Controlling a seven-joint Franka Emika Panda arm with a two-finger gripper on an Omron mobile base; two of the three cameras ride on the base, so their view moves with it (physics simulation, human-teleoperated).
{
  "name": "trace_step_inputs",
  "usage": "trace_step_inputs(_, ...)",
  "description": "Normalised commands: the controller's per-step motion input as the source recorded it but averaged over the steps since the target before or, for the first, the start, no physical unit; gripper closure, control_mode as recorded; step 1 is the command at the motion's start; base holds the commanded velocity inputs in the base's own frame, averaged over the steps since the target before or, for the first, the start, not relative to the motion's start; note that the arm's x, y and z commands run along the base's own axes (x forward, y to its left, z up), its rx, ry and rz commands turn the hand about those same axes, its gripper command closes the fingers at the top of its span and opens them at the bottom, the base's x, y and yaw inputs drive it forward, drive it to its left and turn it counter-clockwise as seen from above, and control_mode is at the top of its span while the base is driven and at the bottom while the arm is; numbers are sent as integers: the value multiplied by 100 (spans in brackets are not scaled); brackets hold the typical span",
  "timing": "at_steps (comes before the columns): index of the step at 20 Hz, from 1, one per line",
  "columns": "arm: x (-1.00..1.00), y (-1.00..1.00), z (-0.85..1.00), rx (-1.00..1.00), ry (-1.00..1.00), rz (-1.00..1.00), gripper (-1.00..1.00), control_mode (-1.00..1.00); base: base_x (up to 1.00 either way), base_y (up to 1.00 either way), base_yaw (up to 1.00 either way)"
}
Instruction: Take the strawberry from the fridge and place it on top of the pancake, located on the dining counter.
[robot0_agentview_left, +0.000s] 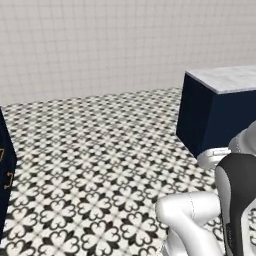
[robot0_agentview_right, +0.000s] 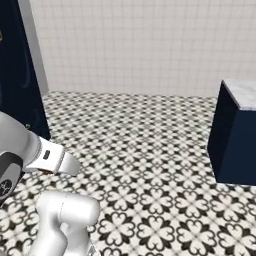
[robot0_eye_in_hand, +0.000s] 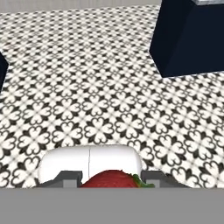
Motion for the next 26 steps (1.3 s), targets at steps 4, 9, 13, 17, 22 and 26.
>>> trace_step_inputs(4,0,0,0,0,0,0,100,100,100,87,-33)
trace_step_inputs(9,0,0,0,0,0,0,100,100,100,76,-32)
trace_step_inputs(13,0,0,0,0,0,0,100,100,100,67,-35)
trace_step_inputs(17,0,0,0,0,0,0,100,100,100,86,-40)
trace_step_inputs(22,0,0,0,0,0,0,100,100,100,94,-40)
trace_step_inputs(26,0,0,0,0,0,0,100,100,100,97,-40)
